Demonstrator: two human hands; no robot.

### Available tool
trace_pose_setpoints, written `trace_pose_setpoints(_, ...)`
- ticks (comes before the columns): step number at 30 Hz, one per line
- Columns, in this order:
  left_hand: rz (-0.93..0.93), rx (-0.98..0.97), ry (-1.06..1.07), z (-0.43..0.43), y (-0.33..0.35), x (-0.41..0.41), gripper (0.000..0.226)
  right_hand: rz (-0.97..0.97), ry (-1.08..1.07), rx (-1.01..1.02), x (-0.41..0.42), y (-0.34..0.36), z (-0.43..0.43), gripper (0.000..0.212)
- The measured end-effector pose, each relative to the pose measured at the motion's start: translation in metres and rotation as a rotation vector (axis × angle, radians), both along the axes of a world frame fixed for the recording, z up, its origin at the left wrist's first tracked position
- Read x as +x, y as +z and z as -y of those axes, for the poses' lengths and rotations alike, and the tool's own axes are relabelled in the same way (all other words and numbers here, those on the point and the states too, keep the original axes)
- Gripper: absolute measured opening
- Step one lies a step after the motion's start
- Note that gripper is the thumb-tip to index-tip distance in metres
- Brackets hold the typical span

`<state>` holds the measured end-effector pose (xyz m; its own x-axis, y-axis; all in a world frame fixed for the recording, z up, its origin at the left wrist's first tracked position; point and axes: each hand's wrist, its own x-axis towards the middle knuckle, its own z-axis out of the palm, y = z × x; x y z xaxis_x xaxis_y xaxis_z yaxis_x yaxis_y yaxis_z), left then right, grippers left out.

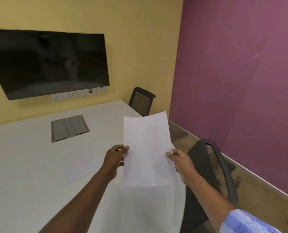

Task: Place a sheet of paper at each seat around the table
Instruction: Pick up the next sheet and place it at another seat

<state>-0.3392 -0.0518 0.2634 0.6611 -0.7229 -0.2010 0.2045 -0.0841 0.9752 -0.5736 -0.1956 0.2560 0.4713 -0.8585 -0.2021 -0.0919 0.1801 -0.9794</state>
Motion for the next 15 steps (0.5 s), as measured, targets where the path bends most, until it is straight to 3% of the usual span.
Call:
trace_pose_setpoints(5,0.051,-0.056,-0.083,0.034,0.025,-0.099,0.016,0.071,-0.047,-0.013,-0.100,0.014,0.007,0.017)
trace_pose_setpoints(15,0.077,-0.068,-0.147,0.099,0.052,-0.251,0.037,0.135,-0.129,-0.078,-0.250,0.050,0.032,0.022)
